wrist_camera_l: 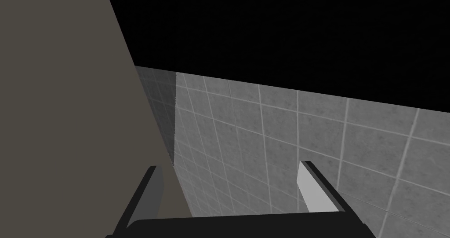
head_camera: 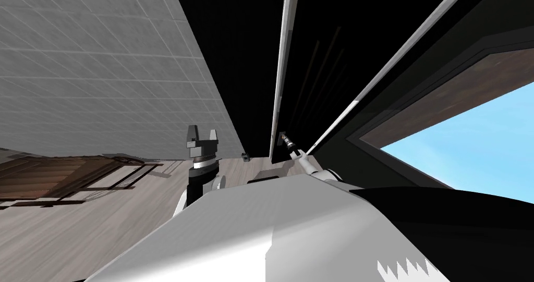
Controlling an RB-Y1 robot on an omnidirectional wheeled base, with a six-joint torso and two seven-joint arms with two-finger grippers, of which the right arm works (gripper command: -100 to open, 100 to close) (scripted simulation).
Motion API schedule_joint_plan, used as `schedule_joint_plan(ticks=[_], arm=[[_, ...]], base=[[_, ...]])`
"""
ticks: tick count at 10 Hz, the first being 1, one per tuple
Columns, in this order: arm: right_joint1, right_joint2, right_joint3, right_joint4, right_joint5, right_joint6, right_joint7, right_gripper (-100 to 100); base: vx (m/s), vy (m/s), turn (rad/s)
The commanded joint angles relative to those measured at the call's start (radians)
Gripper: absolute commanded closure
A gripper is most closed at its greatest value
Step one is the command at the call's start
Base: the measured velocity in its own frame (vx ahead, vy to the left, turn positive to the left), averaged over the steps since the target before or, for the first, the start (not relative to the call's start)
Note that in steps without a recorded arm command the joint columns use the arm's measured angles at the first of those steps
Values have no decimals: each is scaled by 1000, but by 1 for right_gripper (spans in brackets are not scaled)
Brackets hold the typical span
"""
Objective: Pull the door open
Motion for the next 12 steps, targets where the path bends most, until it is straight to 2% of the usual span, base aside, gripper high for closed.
schedule_joint_plan(ticks=[1, 3, 4, 5, 6, 8, 9, 10, 11, 12], arm=[[1, -1, -3, -7, -13, 0, -28, 100], [0, 1, -9, -6, -62, 6, -92, 100], [0, 1, -9, -6, -62, 6, -108, 100], [0, 3, -12, -5, -87, 9, -142, 100], [0, 3, -12, -5, -87, 9, -148, 100], [-1, 5, -18, -4, -139, 14, -212, 100], [-1, 5, -18, -4, -139, 14, -229, 100], [-2, 7, -21, -4, -165, 17, -264, 100], [-2, 7, -21, -4, -165, 17, -270, 100], [-2, 8, -24, -3, -191, 20, -311, 100]], base=[[-36, -32, 56], [-52, -42, 136], [-61, -48, 71], [-59, -43, 90], [-39, -34, 57], [-55, -38, 118], [-54, -45, 84], [-46, -43, 114], [-48, -31, 58], [-58, -32, 101]])
